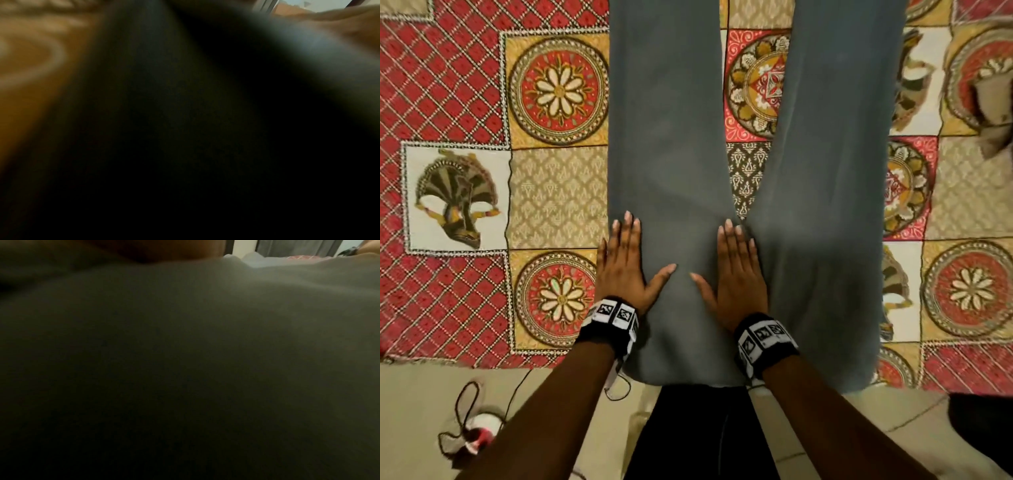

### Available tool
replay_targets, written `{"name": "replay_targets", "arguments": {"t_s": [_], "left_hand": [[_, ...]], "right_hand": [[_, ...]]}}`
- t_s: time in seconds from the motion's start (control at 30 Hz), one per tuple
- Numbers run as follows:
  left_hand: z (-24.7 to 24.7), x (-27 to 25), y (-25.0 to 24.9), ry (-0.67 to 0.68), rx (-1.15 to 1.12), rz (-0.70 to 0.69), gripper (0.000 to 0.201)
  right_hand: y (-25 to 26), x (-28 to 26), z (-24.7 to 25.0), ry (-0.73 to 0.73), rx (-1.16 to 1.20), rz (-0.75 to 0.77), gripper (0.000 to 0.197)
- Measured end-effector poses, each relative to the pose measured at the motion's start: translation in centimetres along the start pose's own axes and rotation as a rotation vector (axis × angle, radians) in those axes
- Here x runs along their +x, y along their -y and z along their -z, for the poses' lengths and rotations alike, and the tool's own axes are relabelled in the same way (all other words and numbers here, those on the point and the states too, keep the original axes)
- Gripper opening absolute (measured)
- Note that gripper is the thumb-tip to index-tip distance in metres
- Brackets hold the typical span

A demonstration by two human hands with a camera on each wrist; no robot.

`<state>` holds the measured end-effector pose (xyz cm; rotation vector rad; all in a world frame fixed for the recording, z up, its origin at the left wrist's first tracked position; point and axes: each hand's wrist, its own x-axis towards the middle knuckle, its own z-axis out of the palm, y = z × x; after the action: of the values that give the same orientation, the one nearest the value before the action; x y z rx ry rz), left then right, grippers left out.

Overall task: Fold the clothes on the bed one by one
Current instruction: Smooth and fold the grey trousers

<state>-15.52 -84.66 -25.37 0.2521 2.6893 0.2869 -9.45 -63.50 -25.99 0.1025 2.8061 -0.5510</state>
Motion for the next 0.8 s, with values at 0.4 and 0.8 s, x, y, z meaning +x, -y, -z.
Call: {"name": "replay_targets", "arguments": {"t_s": [0.4,0.8], "left_hand": [[0.5,-8.2,-9.3,0.014,-0.020,-0.168,0.083],[-10.9,-13.7,-19.3,0.136,0.015,-0.327,0.095]], "right_hand": [[-12.0,-14.7,3.5,-0.437,0.226,-0.597,0.076],[-20.2,-18.7,0.5,-0.113,-0.089,-0.063,0.079]]}}
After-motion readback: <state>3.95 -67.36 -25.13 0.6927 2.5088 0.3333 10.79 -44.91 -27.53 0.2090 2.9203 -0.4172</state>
